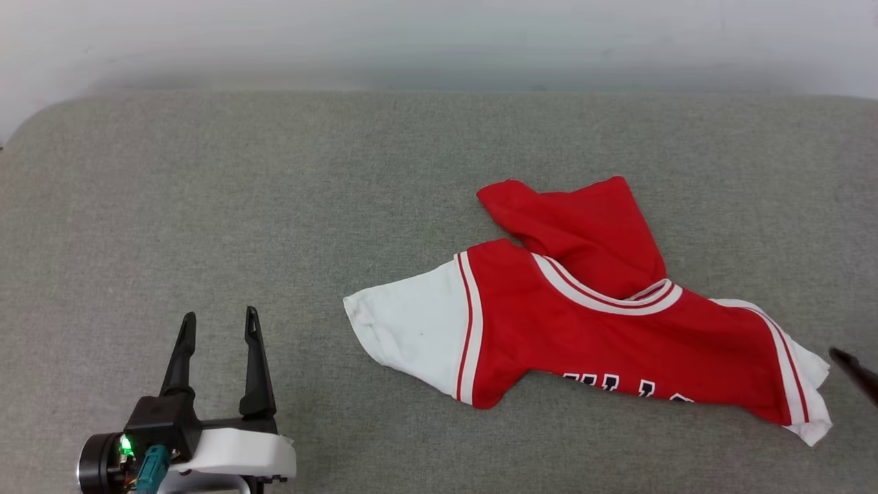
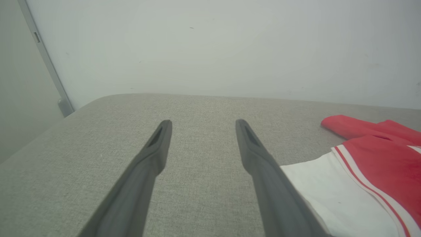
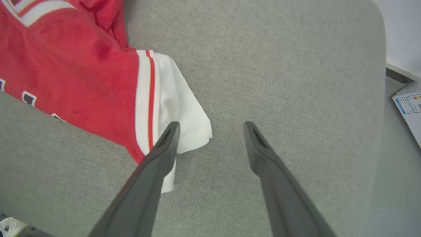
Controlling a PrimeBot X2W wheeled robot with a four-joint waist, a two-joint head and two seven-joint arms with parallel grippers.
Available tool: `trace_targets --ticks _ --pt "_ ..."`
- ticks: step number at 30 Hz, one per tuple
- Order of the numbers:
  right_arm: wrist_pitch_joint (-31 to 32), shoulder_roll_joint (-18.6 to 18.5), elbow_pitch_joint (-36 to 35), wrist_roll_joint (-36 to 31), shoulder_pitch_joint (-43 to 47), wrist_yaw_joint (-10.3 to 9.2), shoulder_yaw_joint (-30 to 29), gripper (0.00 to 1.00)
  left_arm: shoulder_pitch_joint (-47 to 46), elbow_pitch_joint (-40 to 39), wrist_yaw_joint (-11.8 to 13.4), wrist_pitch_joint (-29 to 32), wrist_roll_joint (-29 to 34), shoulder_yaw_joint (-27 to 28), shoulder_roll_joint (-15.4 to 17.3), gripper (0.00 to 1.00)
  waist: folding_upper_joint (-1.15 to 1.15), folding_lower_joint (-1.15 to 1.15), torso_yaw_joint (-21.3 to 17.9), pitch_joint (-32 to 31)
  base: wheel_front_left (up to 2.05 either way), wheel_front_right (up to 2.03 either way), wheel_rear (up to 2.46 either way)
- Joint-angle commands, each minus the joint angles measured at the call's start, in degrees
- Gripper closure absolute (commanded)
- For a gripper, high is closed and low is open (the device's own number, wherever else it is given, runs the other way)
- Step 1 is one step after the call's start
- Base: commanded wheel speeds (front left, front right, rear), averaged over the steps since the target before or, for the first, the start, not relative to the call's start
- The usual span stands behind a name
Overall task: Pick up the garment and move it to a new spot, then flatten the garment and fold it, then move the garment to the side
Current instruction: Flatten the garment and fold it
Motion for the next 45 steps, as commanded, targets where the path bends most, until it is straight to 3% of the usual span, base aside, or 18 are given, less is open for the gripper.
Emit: trace_targets --ticks 1,7,15,23,24,25,29,39,45 --pt "2.7 -1.2 0.4 1.1 -1.4 -0.08 1.8 0.0 -0.7 -0.3 0.4 -0.1 -0.2 -0.3 0.0 0.0 0.0 0.0 0.8 1.1 0.0 0.0 0.0" --pt "9.8 -2.4 3.6 2.5 -5.5 -0.08 7.9 0.0 -2.0 -0.5 0.7 -0.1 -0.4 -1.5 0.0 0.0 0.0 0.0 2.4 3.9 0.0 0.0 0.0" --pt "10.4 -0.8 11.4 1.8 -10.6 -0.06 15.6 0.0 -4.2 -0.6 1.2 -0.1 0.0 -2.3 0.0 0.0 0.0 0.0 4.5 7.7 0.0 0.0 0.0" --pt "11.0 1.7 16.2 5.9 -7.7 0.32 26.8 0.0 -4.4 -0.6 1.7 -0.1 -0.2 -2.1 0.0 0.0 0.0 0.0 4.6 8.4 0.0 0.0 0.0" --pt "10.5 1.9 16.1 6.2 -7.6 0.34 27.7 0.77 -4.2 -0.6 1.7 -0.1 -0.2 -1.9 0.0 0.0 0.0 0.0 4.4 8.2 0.0 0.0 0.0" --pt "9.9 1.9 16.1 6.6 -7.6 0.38 28.6 1.0 -4.0 -0.5 1.7 -0.1 -0.1 -1.7 0.0 0.0 0.0 0.0 4.1 8.1 0.0 0.0 0.0" --pt "4.0 1.4 16.5 7.4 -10.6 0.22 27.9 1.0 -3.8 -0.1 1.4 -0.1 0.1 -1.4 0.0 0.0 0.0 0.0 3.0 6.9 0.0 0.0 0.0" --pt "-15.7 0.3 16.8 3.5 -15.4 -0.09 19.2 1.0 -1.9 0.1 -0.2 -0.1 0.9 0.6 0.6 0.0 0.0 0.0 -0.8 1.1 0.0 0.0 0.0" --pt "-20.5 1.0 14.8 0.8 -12.9 -0.09 13.3 1.0 -2.9 -0.4 -1.7 -0.1 1.6 1.3 2.1 0.0 0.0 0.0 -2.3 -0.9 0.0 0.0 0.0"
